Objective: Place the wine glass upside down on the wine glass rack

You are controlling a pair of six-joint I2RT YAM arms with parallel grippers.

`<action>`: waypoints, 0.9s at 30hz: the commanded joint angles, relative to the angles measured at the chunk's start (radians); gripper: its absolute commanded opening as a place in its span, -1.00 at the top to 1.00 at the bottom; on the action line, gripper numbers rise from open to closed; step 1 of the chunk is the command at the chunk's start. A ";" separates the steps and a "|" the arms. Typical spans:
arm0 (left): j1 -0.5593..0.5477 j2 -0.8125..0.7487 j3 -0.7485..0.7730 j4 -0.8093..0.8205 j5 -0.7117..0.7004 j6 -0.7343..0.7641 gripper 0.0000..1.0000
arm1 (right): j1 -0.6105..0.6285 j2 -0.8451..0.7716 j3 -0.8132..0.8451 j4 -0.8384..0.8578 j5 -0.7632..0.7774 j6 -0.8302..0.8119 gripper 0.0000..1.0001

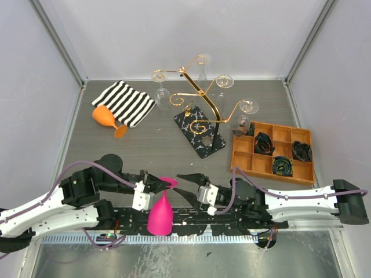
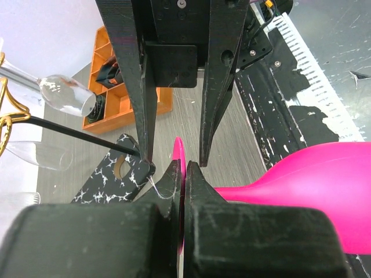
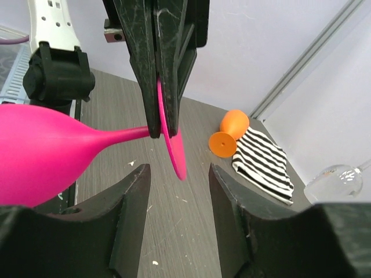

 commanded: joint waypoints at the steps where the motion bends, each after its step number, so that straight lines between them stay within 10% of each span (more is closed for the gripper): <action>1: -0.003 -0.003 -0.012 0.048 0.028 -0.016 1.00 | 0.002 0.023 0.059 0.124 -0.028 -0.046 0.01; 13: -0.003 0.023 0.001 0.047 0.049 -0.041 1.00 | 0.001 0.070 0.086 0.073 -0.048 -0.064 0.74; 27: -0.002 -0.032 -0.023 0.196 -0.163 -0.289 -0.32 | 0.001 -0.053 0.074 -0.128 0.130 -0.176 0.99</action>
